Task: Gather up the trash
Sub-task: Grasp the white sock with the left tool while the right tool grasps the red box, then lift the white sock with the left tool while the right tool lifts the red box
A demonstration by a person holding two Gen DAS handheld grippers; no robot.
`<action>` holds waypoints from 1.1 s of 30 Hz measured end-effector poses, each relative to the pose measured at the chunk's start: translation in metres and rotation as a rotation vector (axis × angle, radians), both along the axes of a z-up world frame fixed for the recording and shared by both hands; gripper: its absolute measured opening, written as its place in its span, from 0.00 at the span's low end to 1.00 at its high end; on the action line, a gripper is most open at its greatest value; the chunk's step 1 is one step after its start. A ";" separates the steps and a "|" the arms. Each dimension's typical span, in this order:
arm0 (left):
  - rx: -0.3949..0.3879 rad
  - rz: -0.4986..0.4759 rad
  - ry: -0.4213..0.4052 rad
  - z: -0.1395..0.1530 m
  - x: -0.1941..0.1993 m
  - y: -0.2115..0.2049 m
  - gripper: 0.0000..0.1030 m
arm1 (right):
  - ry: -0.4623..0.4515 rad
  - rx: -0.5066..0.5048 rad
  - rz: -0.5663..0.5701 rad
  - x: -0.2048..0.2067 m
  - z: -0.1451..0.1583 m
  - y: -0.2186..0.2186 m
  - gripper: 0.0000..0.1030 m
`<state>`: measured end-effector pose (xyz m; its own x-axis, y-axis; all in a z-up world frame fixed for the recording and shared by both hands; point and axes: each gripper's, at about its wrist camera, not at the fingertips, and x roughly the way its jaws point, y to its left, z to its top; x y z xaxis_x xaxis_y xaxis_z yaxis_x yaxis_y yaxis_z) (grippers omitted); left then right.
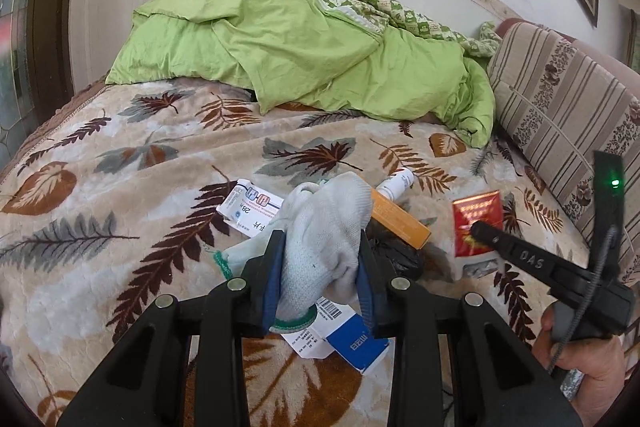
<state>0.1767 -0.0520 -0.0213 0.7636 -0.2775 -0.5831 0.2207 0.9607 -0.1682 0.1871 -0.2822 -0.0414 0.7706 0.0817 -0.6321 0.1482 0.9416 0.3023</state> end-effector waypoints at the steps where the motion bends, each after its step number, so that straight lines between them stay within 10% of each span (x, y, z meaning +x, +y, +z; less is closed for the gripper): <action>1: -0.002 -0.007 -0.004 0.001 -0.002 -0.002 0.31 | -0.019 -0.017 0.000 -0.004 0.005 0.001 0.22; 15: 0.047 0.014 -0.053 0.009 -0.064 -0.006 0.31 | -0.230 -0.227 0.120 -0.095 0.050 0.040 0.22; 33: 0.218 0.114 -0.094 0.003 -0.113 0.001 0.31 | -0.232 -0.211 0.163 -0.155 0.045 0.034 0.22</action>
<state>0.0632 -0.0510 -0.0188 0.8364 -0.0620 -0.5445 0.1139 0.9916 0.0619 0.0316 -0.2478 0.0041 0.8830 0.1019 -0.4582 -0.0594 0.9926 0.1064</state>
